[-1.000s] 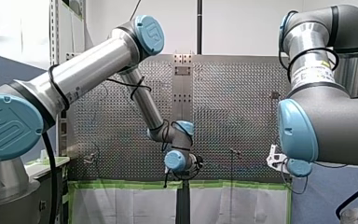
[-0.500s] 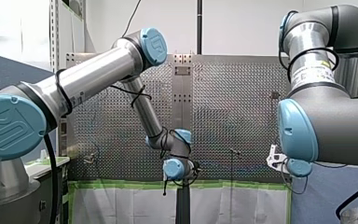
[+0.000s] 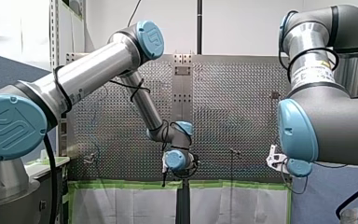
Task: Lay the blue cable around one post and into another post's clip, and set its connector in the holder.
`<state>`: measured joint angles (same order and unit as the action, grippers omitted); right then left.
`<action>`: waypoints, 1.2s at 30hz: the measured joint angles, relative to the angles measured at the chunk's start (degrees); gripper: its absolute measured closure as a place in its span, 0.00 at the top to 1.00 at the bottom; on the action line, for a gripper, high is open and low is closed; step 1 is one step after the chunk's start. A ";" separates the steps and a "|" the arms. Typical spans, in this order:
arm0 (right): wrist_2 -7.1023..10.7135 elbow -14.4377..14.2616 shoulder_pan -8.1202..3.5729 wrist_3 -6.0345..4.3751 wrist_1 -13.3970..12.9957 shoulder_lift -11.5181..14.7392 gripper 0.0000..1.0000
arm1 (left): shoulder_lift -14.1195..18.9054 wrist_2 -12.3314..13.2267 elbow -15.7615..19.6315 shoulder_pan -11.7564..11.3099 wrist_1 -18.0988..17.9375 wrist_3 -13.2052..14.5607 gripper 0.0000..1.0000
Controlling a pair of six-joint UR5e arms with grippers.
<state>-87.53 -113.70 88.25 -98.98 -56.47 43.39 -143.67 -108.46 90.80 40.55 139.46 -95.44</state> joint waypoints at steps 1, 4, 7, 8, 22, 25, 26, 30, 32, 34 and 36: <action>-0.01 0.00 0.01 0.00 0.01 0.00 0.00 | -0.02 -0.38 0.00 0.00 0.16 0.44 1.00; -0.01 -0.01 0.03 0.00 0.07 0.00 0.00 | -0.07 -1.13 -0.01 -0.01 0.51 1.82 1.00; -0.02 -0.01 0.08 0.00 0.10 -0.01 0.00 | -0.12 -1.64 -0.05 -0.01 0.53 2.82 1.00; -0.02 -0.01 0.09 0.00 0.11 -0.01 0.00 | -0.12 -1.77 -0.05 -0.01 0.49 3.03 1.00; 0.04 -0.03 0.27 0.00 0.07 0.00 0.00 | -1.60 -1.99 -1.99 -0.03 1.14 1.95 1.00; 0.08 -0.02 0.27 -0.03 0.10 0.00 0.00 | -2.63 -2.29 -3.44 -0.07 2.48 1.83 1.00; 0.09 -0.02 0.25 -0.05 0.13 0.00 0.00 | -2.86 -2.52 -4.07 -0.08 3.04 1.77 1.00; 0.12 -0.02 0.17 -0.08 0.18 -0.01 0.00 | -3.12 -3.16 -5.77 -0.23 3.94 1.53 1.00; 0.10 -0.01 0.15 -0.08 0.17 0.00 0.00 | -3.13 -3.28 -6.20 -0.45 4.08 1.21 1.00; 0.09 -0.01 0.14 -0.08 0.18 0.00 0.00 | -3.13 -3.33 -6.38 -0.66 4.14 0.88 1.00; 0.07 0.00 0.10 -0.06 0.18 0.00 0.00 | -3.13 -3.36 -6.47 -0.89 4.23 0.66 1.00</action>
<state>-87.45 -113.70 88.36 -99.04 -56.29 43.39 -146.79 -111.81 84.33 39.65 143.69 -94.78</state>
